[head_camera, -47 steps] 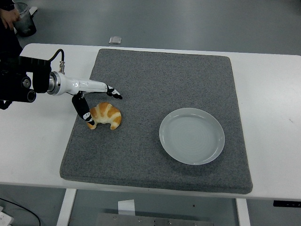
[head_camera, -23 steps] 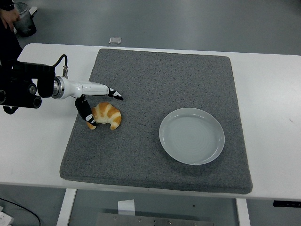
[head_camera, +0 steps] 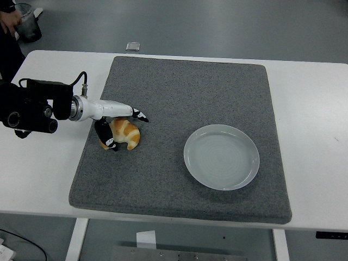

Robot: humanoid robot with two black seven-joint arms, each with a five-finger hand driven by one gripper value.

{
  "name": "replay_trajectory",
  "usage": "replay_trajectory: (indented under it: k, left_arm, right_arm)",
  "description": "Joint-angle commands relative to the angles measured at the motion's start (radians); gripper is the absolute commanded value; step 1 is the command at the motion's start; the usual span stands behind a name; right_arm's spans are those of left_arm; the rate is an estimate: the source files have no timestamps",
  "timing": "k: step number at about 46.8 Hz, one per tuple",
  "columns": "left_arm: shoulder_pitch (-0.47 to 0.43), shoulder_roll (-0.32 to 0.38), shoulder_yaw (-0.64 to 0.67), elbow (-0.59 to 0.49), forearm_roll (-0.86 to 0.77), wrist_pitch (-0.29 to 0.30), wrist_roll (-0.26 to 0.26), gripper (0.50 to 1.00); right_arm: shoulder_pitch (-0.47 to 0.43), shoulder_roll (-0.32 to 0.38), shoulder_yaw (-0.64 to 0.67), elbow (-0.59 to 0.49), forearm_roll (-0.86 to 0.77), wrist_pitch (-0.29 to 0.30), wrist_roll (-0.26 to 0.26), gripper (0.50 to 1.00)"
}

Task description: Place the bread on the plate

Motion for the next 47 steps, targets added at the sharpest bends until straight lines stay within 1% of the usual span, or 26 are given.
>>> replay_trajectory:
  k: [1,14,16,19,22,24,27,29,30,34,38,47]
  left_arm:
    - [0.010,-0.006,0.000,0.000,0.000,0.011,0.000,1.000]
    - [0.012,-0.014,0.000,0.002,-0.001,0.019,0.002,0.999]
    - [0.013,-0.014,0.002,0.005,-0.001,0.025,0.002,0.982]
    - [0.013,-0.014,0.002,0.008,-0.001,0.028,0.002,0.979]
    - [0.013,-0.014,0.002,0.008,-0.001,0.028,0.003,0.945]
    - [0.013,-0.015,0.000,0.008,-0.001,0.028,0.003,0.932]
    - [0.013,-0.015,0.002,0.009,0.000,0.028,0.003,0.847]
    - [0.013,-0.015,0.002,0.011,0.003,0.028,0.003,0.816]
    - [0.013,-0.015,0.002,0.009,0.003,0.028,0.003,0.791]
    - [0.013,-0.021,0.002,0.011,0.005,0.030,0.005,0.654]
    - [0.013,-0.023,0.002,0.012,0.005,0.030,0.005,0.500]
    - [0.013,-0.023,0.003,0.015,0.005,0.030,0.011,0.500]
  right_arm:
    - [0.001,0.000,0.000,0.000,0.000,0.000,0.000,0.932]
    - [0.001,0.000,0.000,0.000,0.000,0.000,0.000,0.932]
    - [-0.001,0.000,0.000,0.000,0.000,0.000,0.000,0.932]
    - [-0.001,0.000,0.000,0.000,0.000,0.000,0.000,0.932]
    - [-0.001,0.000,0.000,0.000,0.000,0.000,0.000,0.932]
    - [-0.001,0.000,0.000,0.000,0.000,0.000,0.000,0.932]
    - [0.001,0.000,0.000,0.000,0.000,0.000,0.000,0.932]
    - [-0.001,0.000,0.000,0.000,0.000,0.000,0.000,0.932]
    - [-0.001,0.000,0.000,0.000,0.000,0.000,0.000,0.932]
    - [-0.001,0.000,0.000,0.000,0.000,0.000,0.000,0.932]
    - [-0.001,0.000,0.000,0.000,0.000,0.000,0.000,0.932]
    - [-0.001,0.000,0.000,0.000,0.000,0.000,0.000,0.932]
